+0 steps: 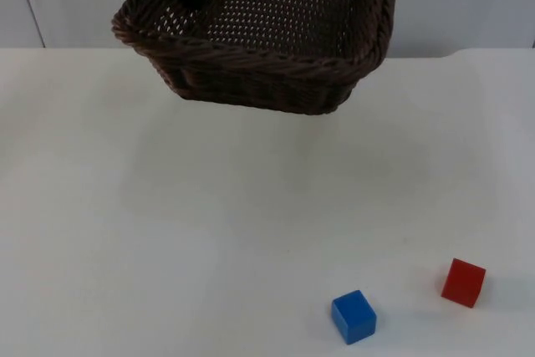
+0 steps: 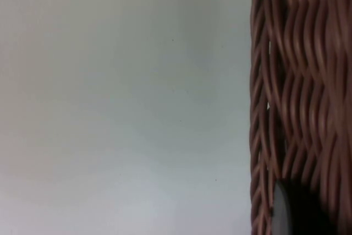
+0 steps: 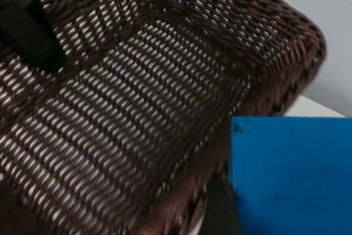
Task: Pick up the basket with the left hand and place the largest block into the basket with the right hand.
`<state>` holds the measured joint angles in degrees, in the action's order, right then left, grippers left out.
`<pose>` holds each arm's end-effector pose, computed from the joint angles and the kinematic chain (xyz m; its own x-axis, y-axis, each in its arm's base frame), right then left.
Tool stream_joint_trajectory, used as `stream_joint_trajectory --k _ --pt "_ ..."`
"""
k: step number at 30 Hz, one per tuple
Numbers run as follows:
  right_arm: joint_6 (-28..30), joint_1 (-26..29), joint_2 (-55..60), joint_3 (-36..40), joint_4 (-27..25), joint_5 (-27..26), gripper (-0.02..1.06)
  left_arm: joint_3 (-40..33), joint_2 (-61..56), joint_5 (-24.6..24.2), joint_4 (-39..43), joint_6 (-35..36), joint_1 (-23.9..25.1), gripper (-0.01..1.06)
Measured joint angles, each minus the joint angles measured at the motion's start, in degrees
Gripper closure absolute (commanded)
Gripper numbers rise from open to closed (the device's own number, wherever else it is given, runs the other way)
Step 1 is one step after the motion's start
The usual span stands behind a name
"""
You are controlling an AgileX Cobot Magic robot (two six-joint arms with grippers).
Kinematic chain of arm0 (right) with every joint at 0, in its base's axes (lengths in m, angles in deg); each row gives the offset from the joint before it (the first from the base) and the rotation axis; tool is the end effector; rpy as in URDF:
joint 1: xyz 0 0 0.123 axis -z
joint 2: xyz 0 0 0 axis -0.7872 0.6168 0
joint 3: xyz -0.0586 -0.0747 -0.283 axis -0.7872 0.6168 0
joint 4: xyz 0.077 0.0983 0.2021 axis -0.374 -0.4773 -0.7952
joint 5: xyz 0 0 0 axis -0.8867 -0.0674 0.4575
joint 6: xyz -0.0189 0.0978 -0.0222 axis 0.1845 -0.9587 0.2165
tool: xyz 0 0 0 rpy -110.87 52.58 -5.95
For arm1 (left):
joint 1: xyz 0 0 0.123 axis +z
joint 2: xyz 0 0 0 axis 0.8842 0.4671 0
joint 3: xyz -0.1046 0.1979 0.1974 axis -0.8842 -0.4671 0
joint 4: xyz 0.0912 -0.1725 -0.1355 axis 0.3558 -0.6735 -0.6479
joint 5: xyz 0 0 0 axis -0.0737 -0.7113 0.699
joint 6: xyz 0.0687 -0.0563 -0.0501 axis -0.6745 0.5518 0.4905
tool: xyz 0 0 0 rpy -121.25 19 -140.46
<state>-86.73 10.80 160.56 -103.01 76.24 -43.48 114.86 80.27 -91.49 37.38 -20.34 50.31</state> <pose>0.2528 0.1860 0.3667 -0.4419 -0.3836 -0.8109 -0.4784 0.8655 -0.1487 0.4022 -0.1320 0.2895 -0.9608 0.1176 -0.2511 0.2259 0.8571 -0.4630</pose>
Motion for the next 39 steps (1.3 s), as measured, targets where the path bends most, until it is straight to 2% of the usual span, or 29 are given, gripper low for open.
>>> stream_joint_trajectory --k 5,6,10,17,20,31,34,37,38,39 --pt "6.17 3.51 6.90 -5.30 -6.40 -2.13 1.05 0.00 0.00 0.00 0.00 0.00 0.00 1.05" --pt "6.17 3.51 6.90 -5.30 -6.40 -2.13 1.05 0.00 0.00 0.00 0.00 0.00 0.00 1.05" --pt "12.06 5.46 13.91 -12.38 -11.70 -3.51 1.05 0.00 0.00 0.00 0.09 0.00 0.00 1.05" --pt "13.26 5.45 20.39 -20.39 -12.68 -4.45 1.05 0.00 0.00 -0.11 0.30 -0.11 0.00 1.05" --pt "13.41 5.45 24.62 -23.83 -12.68 -6.49 1.05 0.00 0.00 -0.23 0.30 -0.11 0.00 1.05" --pt "13.63 5.45 30.95 -24.86 -13.77 -12.53 1.04 0.00 0.00 -0.23 0.42 -0.11 0.00 1.05" --pt "13.63 5.45 32.04 -24.86 -13.82 -13.07 0.98 0.00 0.00 -0.23 0.42 -0.11 0.00 1.05" --pt "13.63 5.45 32.97 -24.86 -13.82 -13.15 0.77 0.00 0.00 -0.23 0.42 -0.11 0.00 1.05" --pt "13.63 5.45 33.10 -24.86 -13.82 -13.15 0.77 0.00 0.00 -0.23 0.50 -0.11 0.00 1.05" --pt "13.63 5.45 33.55 -24.86 -13.82 -13.15 0.67 0.00 0.00 -0.23 0.50 -0.11 0.00 1.05"
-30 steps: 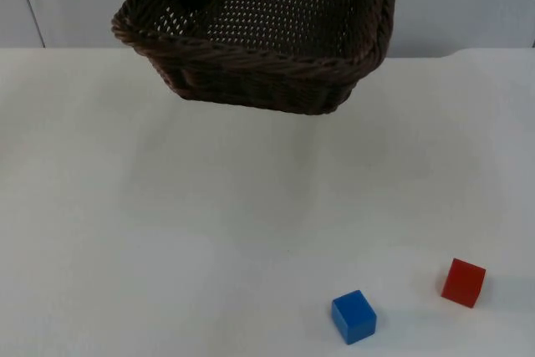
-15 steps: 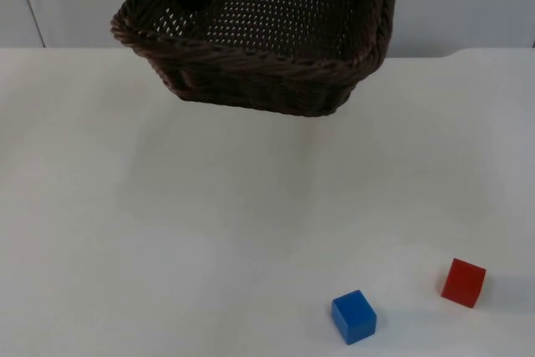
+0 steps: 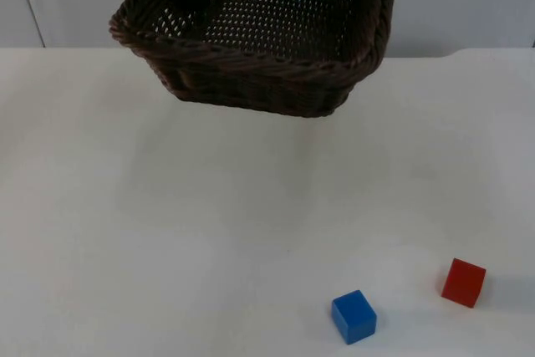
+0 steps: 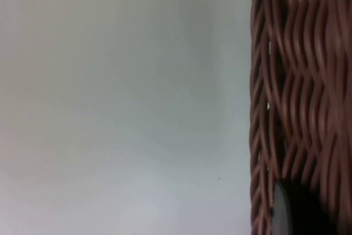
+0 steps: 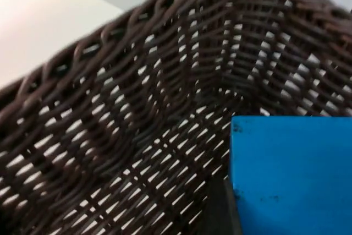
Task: Pick up the basket with the left hand and place the largest block into the basket with the right hand.
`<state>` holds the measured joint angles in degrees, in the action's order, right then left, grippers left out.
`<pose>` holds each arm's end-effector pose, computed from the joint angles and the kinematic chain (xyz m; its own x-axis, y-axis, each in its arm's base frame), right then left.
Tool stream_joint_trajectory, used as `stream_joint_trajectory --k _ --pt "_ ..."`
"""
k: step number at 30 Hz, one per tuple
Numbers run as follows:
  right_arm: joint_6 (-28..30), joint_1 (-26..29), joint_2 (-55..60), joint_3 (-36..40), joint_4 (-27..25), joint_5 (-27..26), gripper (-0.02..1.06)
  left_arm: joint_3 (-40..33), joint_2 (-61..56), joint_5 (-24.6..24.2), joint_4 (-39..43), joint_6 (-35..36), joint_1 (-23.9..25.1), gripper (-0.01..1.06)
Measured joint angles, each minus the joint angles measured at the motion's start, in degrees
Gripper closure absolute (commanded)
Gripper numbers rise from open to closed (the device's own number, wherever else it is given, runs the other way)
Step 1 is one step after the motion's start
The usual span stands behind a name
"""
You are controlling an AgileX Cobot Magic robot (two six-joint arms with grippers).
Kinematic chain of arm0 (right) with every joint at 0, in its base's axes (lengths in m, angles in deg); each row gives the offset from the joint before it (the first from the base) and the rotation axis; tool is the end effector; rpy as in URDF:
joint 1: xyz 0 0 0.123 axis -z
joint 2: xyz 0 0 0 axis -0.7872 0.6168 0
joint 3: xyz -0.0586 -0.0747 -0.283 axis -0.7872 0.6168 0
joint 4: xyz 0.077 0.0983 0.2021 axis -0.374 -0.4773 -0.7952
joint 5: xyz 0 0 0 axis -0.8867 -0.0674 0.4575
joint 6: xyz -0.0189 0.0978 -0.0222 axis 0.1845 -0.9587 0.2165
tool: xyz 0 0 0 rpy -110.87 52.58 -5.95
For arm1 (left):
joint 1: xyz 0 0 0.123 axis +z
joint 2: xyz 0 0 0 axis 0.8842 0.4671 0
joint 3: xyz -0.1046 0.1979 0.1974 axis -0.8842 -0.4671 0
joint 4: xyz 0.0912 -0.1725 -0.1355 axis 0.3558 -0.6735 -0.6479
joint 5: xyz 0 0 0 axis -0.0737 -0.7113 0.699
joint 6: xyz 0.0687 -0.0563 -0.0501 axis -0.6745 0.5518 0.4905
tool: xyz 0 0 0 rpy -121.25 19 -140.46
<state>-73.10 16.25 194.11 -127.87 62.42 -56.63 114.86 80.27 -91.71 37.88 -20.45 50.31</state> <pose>0.3954 0.2735 0.2846 -0.4252 -0.3693 -0.8264 -0.5482 0.8315 -0.0895 0.4019 -0.1313 0.2890 -0.9604 0.1241 -0.2494 0.2294 0.8604 -0.4552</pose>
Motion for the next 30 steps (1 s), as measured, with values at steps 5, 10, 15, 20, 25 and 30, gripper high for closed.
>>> stream_joint_trajectory --k 5,10,15,20,25,30 --pt "0.00 0.00 0.15 0.00 0.00 -1.39 0.30 0.00 0.00 0.00 0.52 -0.10 0.00 1.05" --pt "0.00 0.00 -1.42 0.00 0.00 -1.51 0.19 0.00 0.07 -0.20 1.68 -0.10 0.00 1.05" --pt "0.00 0.00 -5.52 0.00 0.13 -0.19 0.19 0.00 0.07 -0.24 2.05 -0.22 0.00 1.05" --pt "0.00 0.00 -10.29 -0.12 1.81 4.36 0.19 0.00 0.07 -0.46 2.88 -0.73 0.00 1.05" --pt "0.16 0.00 -14.29 0.20 3.49 10.27 0.19 0.00 0.12 -0.58 3.11 -1.07 0.00 1.05" --pt "0.30 0.14 -19.28 5.08 3.70 10.67 0.19 0.00 0.12 -0.58 3.21 -1.30 0.00 1.05"
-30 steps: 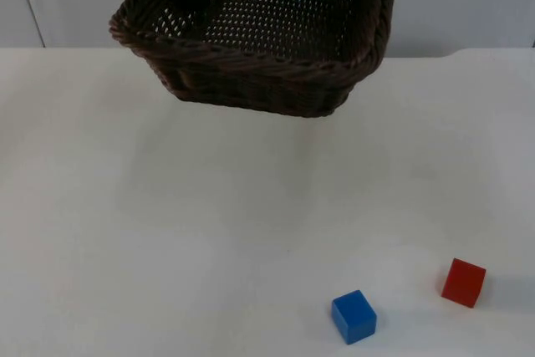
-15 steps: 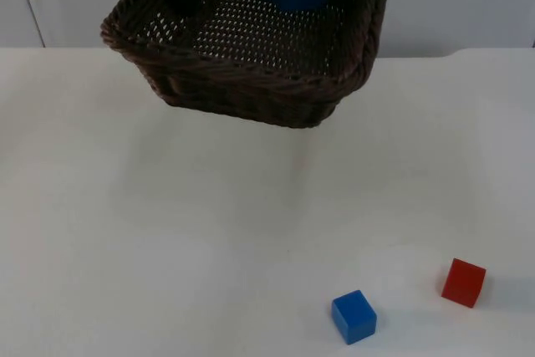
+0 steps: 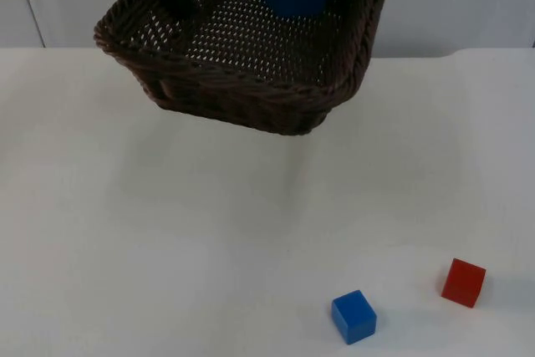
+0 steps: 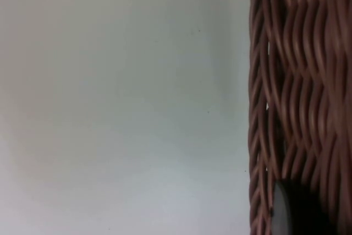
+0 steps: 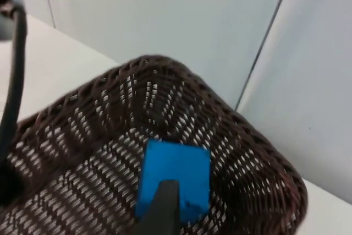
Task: Pick up the basket with the left hand and place the largest block into the basket with the right hand.
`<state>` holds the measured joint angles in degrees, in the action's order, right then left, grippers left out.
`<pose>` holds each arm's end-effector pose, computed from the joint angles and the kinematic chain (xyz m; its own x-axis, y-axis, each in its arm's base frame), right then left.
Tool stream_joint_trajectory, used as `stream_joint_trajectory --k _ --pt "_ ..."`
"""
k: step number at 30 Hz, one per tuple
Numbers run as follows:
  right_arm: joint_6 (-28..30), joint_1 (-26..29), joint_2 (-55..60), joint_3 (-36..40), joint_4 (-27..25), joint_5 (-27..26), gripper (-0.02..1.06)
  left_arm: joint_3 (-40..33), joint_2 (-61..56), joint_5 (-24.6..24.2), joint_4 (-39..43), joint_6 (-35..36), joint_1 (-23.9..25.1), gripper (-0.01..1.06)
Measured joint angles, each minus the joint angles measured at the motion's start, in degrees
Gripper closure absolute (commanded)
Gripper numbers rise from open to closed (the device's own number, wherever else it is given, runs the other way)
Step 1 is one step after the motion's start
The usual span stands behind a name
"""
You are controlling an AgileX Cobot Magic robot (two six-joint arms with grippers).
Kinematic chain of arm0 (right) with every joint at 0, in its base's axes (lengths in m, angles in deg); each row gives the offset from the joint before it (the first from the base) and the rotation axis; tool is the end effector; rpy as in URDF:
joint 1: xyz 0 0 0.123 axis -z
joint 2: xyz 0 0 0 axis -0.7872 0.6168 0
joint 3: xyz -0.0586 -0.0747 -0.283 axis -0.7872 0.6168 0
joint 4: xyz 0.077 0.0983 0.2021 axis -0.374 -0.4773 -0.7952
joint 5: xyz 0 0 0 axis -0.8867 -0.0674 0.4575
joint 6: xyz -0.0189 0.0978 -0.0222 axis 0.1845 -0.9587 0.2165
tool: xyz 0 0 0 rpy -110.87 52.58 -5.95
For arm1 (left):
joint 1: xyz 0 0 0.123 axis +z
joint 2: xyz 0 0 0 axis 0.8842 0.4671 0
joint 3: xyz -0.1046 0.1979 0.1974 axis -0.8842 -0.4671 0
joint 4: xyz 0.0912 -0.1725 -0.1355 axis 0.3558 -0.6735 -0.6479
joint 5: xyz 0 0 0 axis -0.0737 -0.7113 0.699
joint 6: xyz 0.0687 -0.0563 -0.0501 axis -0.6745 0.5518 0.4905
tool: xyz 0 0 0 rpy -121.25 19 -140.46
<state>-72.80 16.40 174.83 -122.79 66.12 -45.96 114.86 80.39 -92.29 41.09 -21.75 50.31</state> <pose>0.3287 0.2154 0.3891 -0.3581 -0.3706 -0.8570 -0.5012 0.8507 -0.1584 0.4020 -0.1266 0.2855 -0.9532 0.1679 -0.2513 0.2603 0.8786 -0.4003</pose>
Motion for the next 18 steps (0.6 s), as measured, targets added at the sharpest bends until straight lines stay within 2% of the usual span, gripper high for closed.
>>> stream_joint_trajectory --k 11,15,18 --pt "-1.68 0.00 -14.20 17.01 0.27 -2.40 0.19 -0.04 0.00 0.00 0.11 -1.74 0.00 1.05" --pt "-3.55 0.00 -19.21 22.38 0.27 -3.14 0.19 -2.06 0.00 0.41 0.11 -3.11 0.00 1.05" --pt "-4.39 0.00 -23.92 27.45 0.38 -3.81 0.19 -6.78 0.00 1.14 0.11 -5.04 0.00 1.05"
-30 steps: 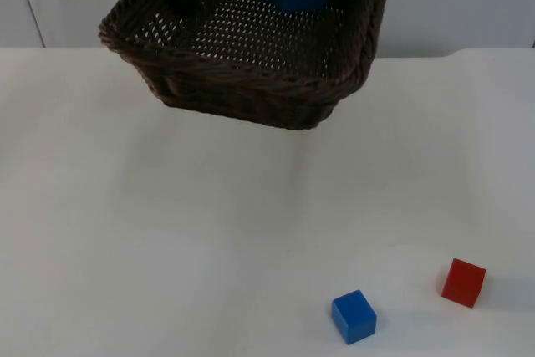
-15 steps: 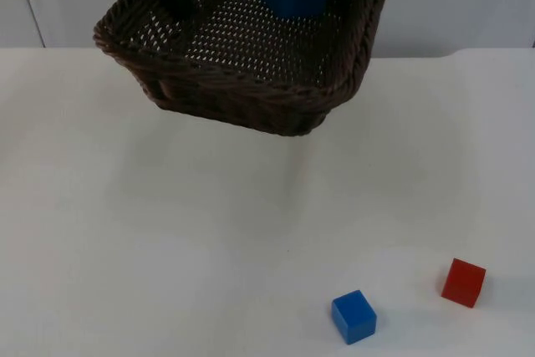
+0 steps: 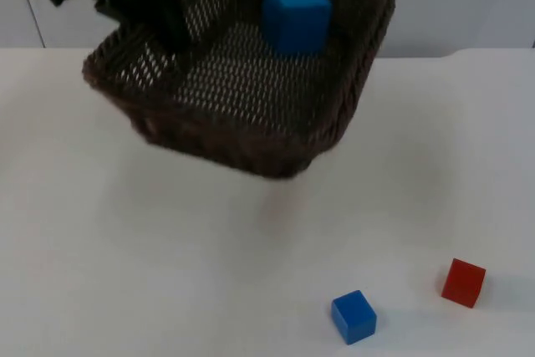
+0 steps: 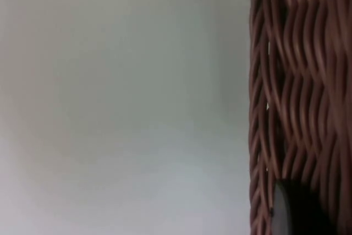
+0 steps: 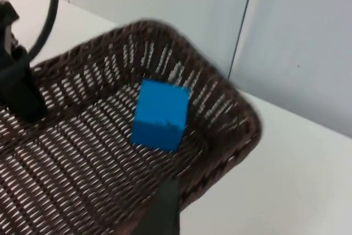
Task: Pick up the basket with the left hand and place the largest block into the basket with the right hand.
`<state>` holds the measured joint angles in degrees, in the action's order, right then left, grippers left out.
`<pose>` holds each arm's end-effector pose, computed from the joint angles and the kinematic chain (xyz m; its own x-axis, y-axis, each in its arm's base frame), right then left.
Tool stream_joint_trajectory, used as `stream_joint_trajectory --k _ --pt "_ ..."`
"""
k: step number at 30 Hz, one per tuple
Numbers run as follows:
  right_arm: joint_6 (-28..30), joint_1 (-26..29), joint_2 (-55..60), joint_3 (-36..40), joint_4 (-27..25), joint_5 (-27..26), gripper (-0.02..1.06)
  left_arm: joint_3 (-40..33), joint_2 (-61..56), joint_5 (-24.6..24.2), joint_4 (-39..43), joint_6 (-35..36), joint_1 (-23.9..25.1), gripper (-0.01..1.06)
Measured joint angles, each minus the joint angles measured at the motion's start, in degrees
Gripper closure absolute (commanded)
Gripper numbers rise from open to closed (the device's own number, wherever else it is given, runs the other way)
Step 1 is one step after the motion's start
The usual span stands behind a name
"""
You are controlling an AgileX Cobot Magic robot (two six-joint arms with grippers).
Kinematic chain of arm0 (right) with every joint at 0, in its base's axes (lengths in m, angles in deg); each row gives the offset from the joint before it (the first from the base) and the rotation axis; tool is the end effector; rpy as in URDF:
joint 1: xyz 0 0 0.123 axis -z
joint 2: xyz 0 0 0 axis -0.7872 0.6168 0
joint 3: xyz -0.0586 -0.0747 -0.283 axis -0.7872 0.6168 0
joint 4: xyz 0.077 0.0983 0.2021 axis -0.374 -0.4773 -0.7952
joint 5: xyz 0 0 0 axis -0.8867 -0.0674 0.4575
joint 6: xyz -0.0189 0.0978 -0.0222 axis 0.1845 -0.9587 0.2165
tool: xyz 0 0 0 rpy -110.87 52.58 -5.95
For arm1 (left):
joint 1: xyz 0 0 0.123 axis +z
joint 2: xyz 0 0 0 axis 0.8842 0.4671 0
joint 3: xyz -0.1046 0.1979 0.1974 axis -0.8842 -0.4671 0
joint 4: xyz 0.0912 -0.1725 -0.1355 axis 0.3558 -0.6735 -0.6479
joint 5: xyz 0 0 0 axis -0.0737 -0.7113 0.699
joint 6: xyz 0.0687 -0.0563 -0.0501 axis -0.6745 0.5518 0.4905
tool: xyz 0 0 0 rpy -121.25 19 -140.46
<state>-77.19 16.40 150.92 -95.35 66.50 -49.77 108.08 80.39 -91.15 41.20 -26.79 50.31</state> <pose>0.2285 0.1456 0.3778 -0.3848 -0.3156 -0.8674 -0.4892 0.8666 -0.0983 0.3917 -0.1239 0.2553 -0.9518 0.2424 -0.1880 0.2987 0.8722 -0.3874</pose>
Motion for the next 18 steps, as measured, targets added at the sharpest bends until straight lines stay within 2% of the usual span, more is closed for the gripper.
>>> stream_joint_trajectory --k 3,9,18 --pt "-0.48 0.00 -3.11 3.29 0.00 -0.44 0.19 -3.63 0.00 1.84 0.12 -1.06 0.00 1.05" --pt "-1.96 0.00 -12.42 11.63 0.00 -0.69 0.19 -10.46 0.00 10.22 0.12 -2.46 0.00 1.05" --pt "-2.11 0.00 -24.48 19.04 0.00 -0.69 0.19 -14.74 0.00 15.95 0.23 -3.98 0.00 1.05"
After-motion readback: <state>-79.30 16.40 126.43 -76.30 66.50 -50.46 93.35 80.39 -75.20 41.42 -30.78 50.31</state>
